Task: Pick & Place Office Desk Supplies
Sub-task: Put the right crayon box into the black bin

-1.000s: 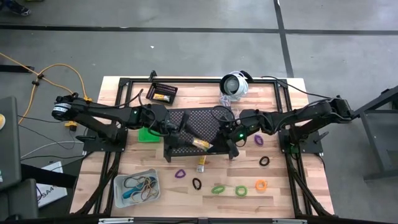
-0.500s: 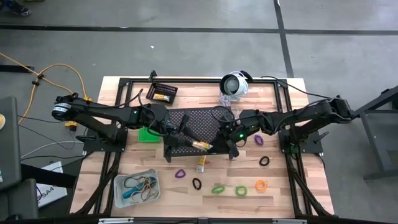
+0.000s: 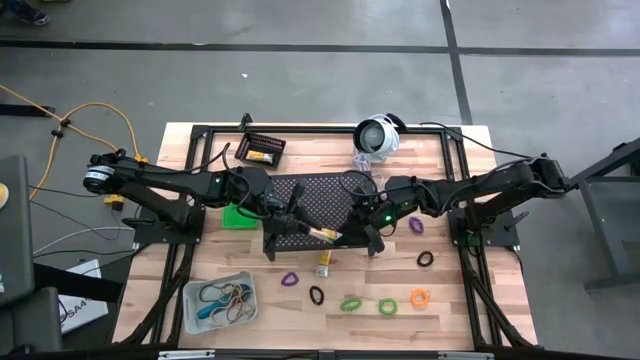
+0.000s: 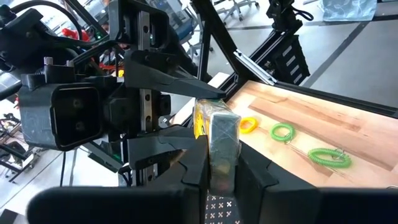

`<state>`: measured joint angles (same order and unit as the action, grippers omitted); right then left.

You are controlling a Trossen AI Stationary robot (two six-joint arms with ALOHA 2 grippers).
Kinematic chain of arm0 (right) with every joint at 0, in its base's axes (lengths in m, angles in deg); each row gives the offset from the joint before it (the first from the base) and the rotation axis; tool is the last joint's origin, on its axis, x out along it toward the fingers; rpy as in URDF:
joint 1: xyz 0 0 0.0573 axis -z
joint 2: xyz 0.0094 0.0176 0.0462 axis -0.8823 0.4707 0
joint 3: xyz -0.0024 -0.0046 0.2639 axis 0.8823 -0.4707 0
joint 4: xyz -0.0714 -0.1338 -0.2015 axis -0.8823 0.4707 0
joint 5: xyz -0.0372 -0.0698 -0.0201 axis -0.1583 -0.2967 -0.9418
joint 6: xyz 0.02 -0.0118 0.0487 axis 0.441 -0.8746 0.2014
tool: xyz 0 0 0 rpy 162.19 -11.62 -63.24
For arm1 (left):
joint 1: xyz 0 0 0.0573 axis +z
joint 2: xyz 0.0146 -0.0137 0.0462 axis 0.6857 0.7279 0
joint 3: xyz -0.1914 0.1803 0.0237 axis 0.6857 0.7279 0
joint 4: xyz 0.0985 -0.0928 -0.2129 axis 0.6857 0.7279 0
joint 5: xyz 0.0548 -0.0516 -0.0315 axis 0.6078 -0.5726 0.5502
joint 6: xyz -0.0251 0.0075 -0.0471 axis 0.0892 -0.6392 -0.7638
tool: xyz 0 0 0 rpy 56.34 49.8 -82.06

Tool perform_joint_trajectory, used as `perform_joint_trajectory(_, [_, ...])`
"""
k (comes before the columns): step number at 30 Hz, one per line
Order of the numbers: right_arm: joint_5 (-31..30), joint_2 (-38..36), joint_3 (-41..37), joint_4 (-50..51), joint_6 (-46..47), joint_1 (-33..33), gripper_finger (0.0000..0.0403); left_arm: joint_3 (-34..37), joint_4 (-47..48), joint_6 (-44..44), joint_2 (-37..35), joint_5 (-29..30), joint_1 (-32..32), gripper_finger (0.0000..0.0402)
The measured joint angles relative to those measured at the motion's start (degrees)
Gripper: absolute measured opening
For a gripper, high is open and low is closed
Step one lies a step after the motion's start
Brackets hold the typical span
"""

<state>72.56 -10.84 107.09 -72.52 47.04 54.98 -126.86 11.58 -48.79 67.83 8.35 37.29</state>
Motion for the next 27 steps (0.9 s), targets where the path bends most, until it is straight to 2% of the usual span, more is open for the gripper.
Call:
perform_joint_trajectory(13, [0.1, 0.0, 0.0, 0.0, -0.3, 0.0, 0.014, 0.0, 0.0, 0.0, 0.0, 0.0, 0.0, 0.0042])
perform_joint_trajectory(27, [0.0, 0.0, 0.0, 0.0, -0.9, 0.0, 0.0229, 0.0, 0.0, -1.8, 0.0, -0.1, 0.0, 0.0042])
